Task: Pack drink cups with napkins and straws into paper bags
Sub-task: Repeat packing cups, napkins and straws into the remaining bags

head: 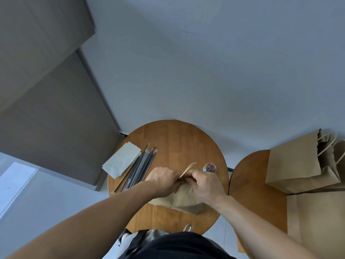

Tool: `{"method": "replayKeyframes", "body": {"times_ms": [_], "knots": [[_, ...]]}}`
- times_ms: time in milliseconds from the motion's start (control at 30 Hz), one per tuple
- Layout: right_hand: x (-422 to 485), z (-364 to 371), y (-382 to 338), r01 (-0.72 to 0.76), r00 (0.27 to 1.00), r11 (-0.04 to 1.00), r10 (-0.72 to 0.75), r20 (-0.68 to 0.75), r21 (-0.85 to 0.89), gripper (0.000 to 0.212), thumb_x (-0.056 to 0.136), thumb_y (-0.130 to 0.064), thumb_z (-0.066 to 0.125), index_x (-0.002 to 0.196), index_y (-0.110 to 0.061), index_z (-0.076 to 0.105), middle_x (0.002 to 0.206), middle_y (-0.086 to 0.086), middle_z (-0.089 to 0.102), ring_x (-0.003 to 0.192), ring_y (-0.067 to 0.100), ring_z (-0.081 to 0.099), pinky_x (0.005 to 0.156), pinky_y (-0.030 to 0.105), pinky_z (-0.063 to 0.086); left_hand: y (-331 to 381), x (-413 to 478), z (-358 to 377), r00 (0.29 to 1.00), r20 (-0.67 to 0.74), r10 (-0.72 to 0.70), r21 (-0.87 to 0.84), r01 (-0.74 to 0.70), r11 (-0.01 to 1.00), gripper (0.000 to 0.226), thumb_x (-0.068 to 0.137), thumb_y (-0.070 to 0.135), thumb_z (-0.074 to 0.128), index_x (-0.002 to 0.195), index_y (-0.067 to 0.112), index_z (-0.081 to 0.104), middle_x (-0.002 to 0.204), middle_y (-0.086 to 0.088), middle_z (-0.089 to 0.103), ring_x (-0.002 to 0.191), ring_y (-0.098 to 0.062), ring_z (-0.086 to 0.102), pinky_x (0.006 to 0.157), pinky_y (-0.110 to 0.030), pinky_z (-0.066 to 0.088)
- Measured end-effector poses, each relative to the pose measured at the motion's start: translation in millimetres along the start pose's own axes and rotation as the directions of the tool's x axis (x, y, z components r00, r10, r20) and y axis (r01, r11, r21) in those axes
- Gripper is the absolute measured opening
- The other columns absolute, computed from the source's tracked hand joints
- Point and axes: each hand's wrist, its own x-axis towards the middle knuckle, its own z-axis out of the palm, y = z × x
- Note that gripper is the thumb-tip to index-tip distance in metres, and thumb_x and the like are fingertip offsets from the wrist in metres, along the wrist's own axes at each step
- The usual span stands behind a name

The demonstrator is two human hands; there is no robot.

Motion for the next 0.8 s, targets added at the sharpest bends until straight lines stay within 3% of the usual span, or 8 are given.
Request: {"method": "replayKeyframes", "body": {"times_ms": [233,367,567,800], "knots": [[5.3,4.7,2.1,0.002,0.998,1.0,0.0,0.06,-0.027,0.015,0.095,-0.021,0.06,0.102,-0.014,0.072,0.092,0.001,0.075,0.086,0.022,0.07,0.075,0.042,0.054,-6.8,3.0,-5.2,0.996,0.086,-0.014,-0.07,0.02,0.997,0.032,0.099,0.044,0.046,0.108,0.023,0.068,0.097,-0.003,0.07,0.088,-0.026,0.062,0.071,-0.035,0.047],[9.6,2.0,0.4,-0.021,0.992,0.999,0.025,0.128,-0.028,0.015,0.095,-0.022,0.059,0.103,-0.017,0.071,0.094,-0.002,0.075,0.087,0.019,0.069,0.076,0.04,0.053,-9.2,2.9,-4.8,0.999,0.054,-0.006,-0.08,0.01,0.997,0.031,0.099,0.045,0.047,0.103,0.025,0.069,0.087,-0.001,0.067,0.073,-0.02,0.052,0.063,-0.031,0.037],[19.6,-3.6,-2.5,-0.092,0.955,0.991,0.115,0.272,-0.097,0.018,0.093,-0.029,0.057,0.104,-0.02,0.067,0.097,0.0,0.073,0.094,0.023,0.067,0.081,0.042,0.051,-11.3,0.9,-3.7,0.999,0.027,-0.029,-0.069,0.031,0.997,0.033,0.099,0.048,0.045,0.107,0.03,0.071,0.089,0.003,0.07,0.077,-0.02,0.059,0.069,-0.034,0.05],[32.8,-6.1,-9.2,-0.132,0.895,0.967,0.212,0.393,-0.22,0.014,0.09,-0.028,0.063,0.102,-0.021,0.069,0.097,0.001,0.072,0.092,0.024,0.065,0.078,0.038,0.054,-6.5,-0.9,3.1,0.996,-0.004,-0.086,-0.057,0.085,0.995,0.034,0.099,0.05,0.044,0.106,0.031,0.071,0.09,0.002,0.071,0.081,-0.022,0.063,0.066,-0.033,0.049]]}}
